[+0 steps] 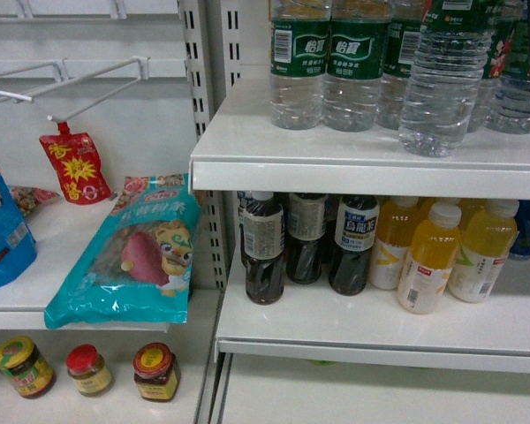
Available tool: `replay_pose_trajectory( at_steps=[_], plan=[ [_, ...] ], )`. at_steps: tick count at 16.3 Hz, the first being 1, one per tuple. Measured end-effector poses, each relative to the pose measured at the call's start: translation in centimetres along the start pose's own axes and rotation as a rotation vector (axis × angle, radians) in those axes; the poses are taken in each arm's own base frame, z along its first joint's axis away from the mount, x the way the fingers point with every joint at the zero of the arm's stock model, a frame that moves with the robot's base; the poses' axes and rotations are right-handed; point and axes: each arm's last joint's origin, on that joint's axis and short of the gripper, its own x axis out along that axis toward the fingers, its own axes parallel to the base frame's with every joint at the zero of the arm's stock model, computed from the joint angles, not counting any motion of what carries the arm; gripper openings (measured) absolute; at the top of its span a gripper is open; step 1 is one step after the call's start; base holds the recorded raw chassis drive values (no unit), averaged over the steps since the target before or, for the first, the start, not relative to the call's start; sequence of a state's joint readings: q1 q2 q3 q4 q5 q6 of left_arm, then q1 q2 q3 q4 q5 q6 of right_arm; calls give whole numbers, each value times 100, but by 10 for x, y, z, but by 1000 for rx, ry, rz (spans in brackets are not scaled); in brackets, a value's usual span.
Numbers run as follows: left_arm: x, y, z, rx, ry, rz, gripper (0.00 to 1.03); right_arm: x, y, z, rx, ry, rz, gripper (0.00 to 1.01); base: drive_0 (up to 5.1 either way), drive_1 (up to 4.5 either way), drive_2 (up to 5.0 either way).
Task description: Move water from second to third shelf
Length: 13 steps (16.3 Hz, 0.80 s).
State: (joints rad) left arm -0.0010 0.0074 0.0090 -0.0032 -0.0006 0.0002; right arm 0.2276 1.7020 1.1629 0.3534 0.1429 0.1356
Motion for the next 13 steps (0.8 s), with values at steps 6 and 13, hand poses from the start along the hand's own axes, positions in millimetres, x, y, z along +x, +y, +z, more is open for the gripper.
replay_pose_trajectory(
  at_steps=[6,13],
  plan=[
    [0,0,0,0,0,0,98,-55,-10,-9,1,53,99,98,0,0,0],
    [0,0,0,0,0,0,98,-186,-21,-1,-98,-156,95,89,0,0,0]
  ],
)
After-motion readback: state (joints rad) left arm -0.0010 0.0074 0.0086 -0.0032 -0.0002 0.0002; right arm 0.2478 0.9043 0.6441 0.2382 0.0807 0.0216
